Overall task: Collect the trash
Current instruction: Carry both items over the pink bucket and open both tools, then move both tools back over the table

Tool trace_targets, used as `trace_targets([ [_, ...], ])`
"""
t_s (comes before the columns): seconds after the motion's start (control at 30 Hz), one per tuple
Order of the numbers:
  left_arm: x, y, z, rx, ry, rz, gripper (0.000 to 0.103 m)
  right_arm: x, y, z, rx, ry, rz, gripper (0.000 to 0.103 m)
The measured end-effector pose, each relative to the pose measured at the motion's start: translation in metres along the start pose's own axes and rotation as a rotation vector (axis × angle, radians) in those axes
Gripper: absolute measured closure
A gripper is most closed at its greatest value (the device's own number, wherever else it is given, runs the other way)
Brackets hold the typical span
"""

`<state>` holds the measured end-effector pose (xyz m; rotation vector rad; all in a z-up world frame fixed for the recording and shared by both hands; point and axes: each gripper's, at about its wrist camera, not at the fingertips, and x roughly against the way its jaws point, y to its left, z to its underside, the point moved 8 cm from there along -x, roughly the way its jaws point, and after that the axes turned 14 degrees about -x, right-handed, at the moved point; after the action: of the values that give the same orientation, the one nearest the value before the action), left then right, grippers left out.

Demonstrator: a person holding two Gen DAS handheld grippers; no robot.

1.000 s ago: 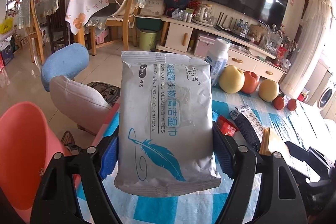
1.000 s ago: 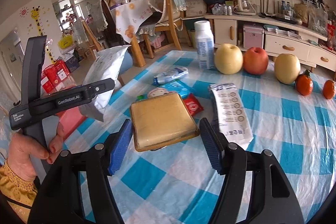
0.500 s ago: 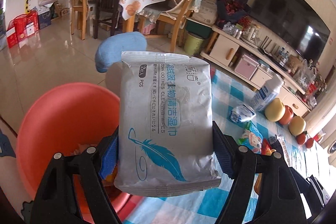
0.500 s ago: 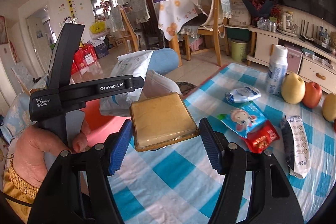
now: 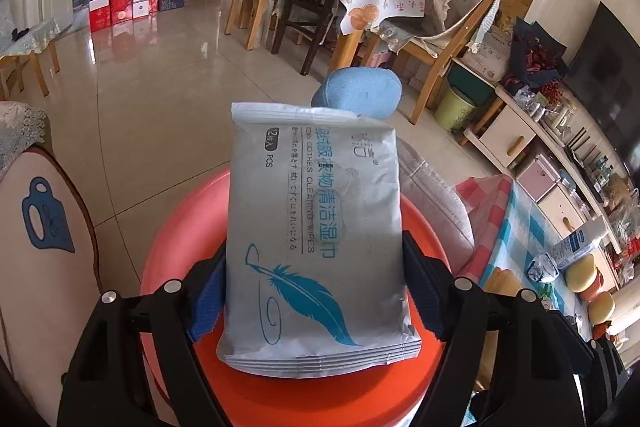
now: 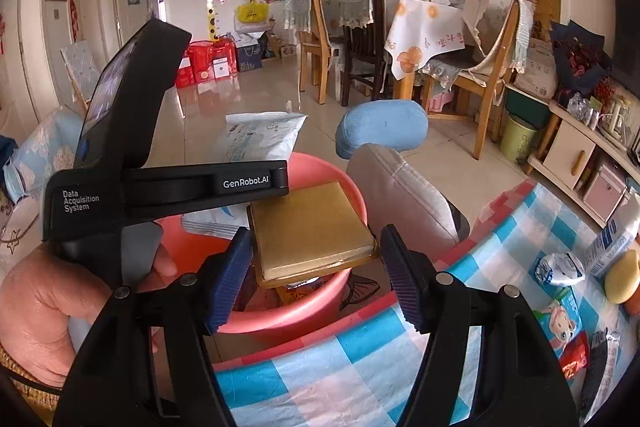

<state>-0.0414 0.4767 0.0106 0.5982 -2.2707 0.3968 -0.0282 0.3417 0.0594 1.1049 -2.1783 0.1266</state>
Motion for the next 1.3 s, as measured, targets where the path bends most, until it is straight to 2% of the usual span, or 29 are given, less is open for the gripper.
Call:
trace_targets([
  [0.07,-0.003,0.003,0.002,0.000,0.010,-0.013,0.024,-0.015,0.005,0.003,0.022,0.028,0.006,0.034],
  [0.13,-0.006,0.001,0.004,-0.001,0.021,-0.017,0.020,-0.027,0.004,0.006,0.027,0.056,0.033,0.027],
  [0.2,-0.008,-0.001,0.005,0.004,0.032,-0.018,0.018,-0.027,0.000,0.008,0.004,0.047,0.042,0.020],
  [0.27,-0.007,-0.003,0.005,0.008,0.028,-0.011,0.017,-0.021,-0.005,0.010,-0.022,0.031,0.046,0.018],
  [0.37,-0.004,-0.015,0.003,-0.013,0.012,-0.003,0.014,-0.011,-0.018,0.015,-0.053,0.001,0.100,0.013],
  [0.87,-0.006,-0.079,0.005,-0.186,0.009,0.016,0.011,0.046,-0.077,0.053,-0.152,-0.036,0.216,0.009],
  [1.0,-0.003,-0.100,0.006,-0.256,-0.014,0.014,0.010,0.062,-0.087,0.064,-0.148,-0.053,0.234,0.004],
  [1.3,0.004,-0.145,0.013,-0.396,-0.048,0.026,0.010,0.093,-0.112,0.090,-0.103,-0.079,0.311,0.004],
])
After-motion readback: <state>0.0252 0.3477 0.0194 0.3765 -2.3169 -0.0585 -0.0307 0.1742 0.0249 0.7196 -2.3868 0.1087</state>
